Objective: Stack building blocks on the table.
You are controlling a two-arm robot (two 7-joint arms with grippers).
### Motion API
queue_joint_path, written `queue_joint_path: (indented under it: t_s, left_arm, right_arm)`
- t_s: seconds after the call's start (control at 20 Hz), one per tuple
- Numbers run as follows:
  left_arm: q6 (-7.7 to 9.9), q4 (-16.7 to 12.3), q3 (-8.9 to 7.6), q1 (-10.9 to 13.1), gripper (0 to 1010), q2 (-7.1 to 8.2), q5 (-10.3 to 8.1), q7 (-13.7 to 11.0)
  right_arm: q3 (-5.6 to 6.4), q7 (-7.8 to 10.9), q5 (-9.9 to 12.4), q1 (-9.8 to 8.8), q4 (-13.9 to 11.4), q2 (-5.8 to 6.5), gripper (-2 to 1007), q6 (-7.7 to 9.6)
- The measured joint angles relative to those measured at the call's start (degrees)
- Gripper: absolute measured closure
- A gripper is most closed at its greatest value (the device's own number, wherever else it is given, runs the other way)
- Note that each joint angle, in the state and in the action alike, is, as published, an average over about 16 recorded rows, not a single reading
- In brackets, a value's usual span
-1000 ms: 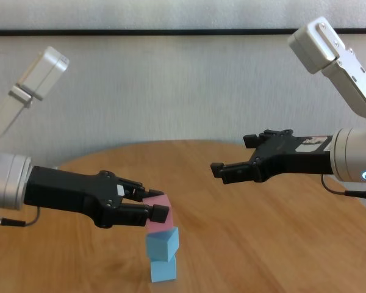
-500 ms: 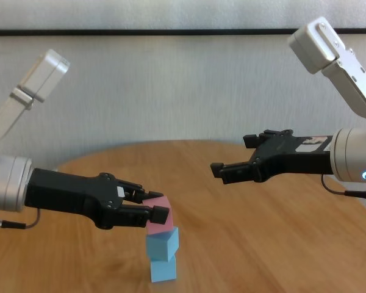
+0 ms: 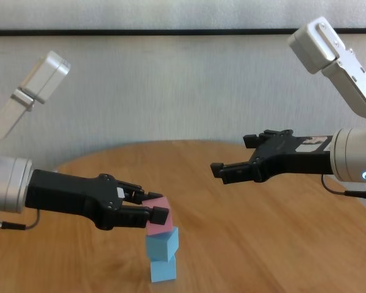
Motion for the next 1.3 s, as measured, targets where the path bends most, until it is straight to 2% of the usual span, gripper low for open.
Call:
queue_joint_path:
  t_s: [0.3,0.5,0.75,0.95,1.15,1.3]
  left_arm:
    - [0.03,-0.03,0.06,0.02,599,0.02,0.00,0.09]
    - [0.02,-0.05,0.03,0.03,543,0.02,0.02,0.02]
    - [-0.01,-0.07,-0.01,0.04,414,0.01,0.05,-0.06]
    - [-0.14,-0.25,-0.10,0.09,274,0.08,-0.23,-0.26]
    - [-0.41,-0.61,-0.52,0.22,148,0.22,-1.23,-0.42]
    - [-0.82,-0.89,-1.24,0.35,81,0.32,-2.29,0.47]
  right_arm:
    - [0.00,0.00,0.00,0.00,0.00,0.00,4,0.00]
    - [0.00,0.00,0.00,0.00,0.00,0.00,4,0.00]
    - [0.00,0.00,0.00,0.00,0.00,0.00,4,0.00]
    - [0.00,0.00,0.00,0.00,0.00,0.00,4,0.00]
    - [0.00,0.00,0.00,0.00,0.00,0.00,4,0.00]
    - [0.00,0.00,0.00,0.00,0.00,0.00,4,0.00]
